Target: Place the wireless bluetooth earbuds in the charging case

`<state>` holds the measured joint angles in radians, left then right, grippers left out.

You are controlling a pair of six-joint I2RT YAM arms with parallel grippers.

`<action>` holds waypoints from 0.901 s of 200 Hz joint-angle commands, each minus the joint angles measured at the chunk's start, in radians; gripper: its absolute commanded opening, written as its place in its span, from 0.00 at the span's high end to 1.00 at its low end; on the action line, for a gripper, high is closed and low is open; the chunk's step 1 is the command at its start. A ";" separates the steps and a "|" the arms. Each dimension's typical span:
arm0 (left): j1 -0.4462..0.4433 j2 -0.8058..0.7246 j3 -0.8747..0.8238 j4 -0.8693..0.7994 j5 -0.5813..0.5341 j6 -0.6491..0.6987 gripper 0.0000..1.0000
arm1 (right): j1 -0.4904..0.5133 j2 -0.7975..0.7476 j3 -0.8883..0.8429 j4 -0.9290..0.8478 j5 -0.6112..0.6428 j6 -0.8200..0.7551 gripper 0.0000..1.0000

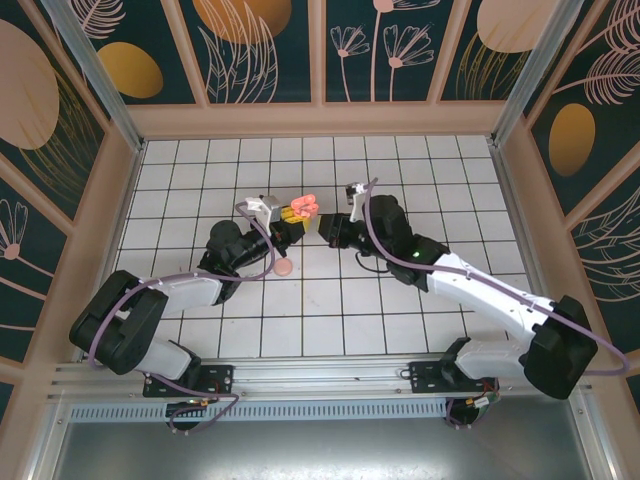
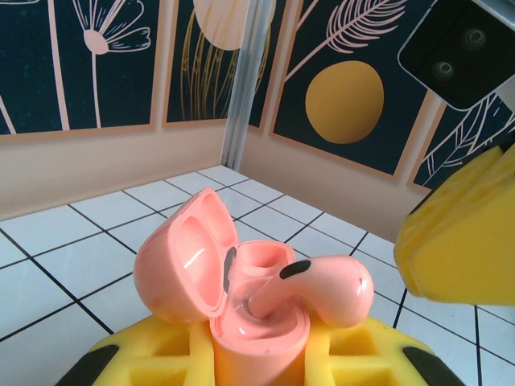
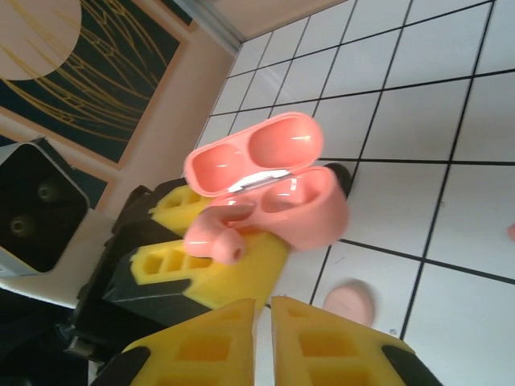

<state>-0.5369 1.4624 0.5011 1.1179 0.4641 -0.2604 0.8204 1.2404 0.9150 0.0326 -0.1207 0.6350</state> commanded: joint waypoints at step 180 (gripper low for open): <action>-0.006 -0.015 0.038 0.009 0.028 0.013 1.00 | 0.005 0.099 0.158 -0.006 0.003 -0.055 0.89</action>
<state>-0.5369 1.4624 0.5182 1.1099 0.4683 -0.2596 0.8371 1.3281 1.0309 0.0177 -0.1280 0.6067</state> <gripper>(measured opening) 0.202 0.115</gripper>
